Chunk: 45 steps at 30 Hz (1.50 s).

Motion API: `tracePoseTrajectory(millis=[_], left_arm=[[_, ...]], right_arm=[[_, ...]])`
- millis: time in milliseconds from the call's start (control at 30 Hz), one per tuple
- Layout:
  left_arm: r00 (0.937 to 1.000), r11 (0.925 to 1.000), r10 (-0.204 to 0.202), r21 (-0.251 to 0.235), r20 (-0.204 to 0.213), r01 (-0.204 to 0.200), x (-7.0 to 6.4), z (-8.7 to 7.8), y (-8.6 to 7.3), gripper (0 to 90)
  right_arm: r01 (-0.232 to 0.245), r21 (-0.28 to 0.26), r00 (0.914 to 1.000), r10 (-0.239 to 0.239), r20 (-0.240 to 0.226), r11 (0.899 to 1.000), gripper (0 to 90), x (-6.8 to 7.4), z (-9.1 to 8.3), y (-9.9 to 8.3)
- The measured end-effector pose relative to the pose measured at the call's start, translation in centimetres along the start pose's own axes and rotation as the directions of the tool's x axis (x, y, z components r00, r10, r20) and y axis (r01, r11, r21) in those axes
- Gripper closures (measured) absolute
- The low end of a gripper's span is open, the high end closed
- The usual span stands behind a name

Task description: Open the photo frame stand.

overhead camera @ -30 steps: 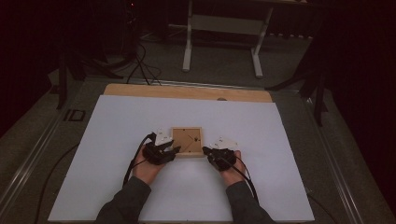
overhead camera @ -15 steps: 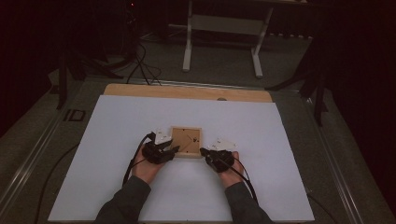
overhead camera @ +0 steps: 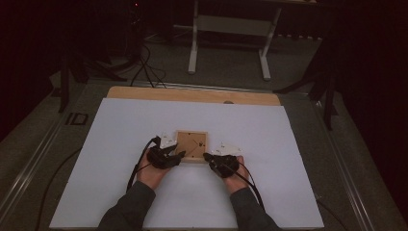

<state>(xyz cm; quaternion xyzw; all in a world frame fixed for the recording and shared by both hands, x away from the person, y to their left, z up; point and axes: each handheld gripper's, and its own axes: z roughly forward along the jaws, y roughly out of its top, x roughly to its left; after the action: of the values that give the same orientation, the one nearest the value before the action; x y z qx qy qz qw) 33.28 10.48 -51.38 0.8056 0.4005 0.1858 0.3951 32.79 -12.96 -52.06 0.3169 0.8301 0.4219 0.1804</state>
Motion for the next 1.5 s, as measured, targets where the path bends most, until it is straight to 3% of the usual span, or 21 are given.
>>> tracePoseTrajectory(millis=[600,933,1133,1500], left_arm=[[0.9994,0.9997,-0.023,0.012,0.025,0.022,0.0,0.9,0.4,47.8],[0.9992,0.9997,-0.010,0.022,0.038,0.009,0.1,1.5,0.7,48.3],[0.9993,0.9988,0.016,0.045,0.035,-0.018,0.1,1.8,1.0,47.7],[0.9999,0.9979,0.012,0.063,0.011,-0.013,-0.2,2.1,1.4,45.9]], right_arm=[[0.015,0.001,0.9999,-0.015,-0.003,1.000,89.9,0.0,0.1,0.1],[0.014,0.003,0.9999,-0.014,-0.001,1.000,89.9,0.0,0.1,0.1],[0.014,0.003,0.9999,-0.014,0.000,1.000,89.9,0.0,0.1,0.1],[0.015,0.002,0.9999,-0.015,-0.002,1.000,89.9,0.0,0.1,0.1]])
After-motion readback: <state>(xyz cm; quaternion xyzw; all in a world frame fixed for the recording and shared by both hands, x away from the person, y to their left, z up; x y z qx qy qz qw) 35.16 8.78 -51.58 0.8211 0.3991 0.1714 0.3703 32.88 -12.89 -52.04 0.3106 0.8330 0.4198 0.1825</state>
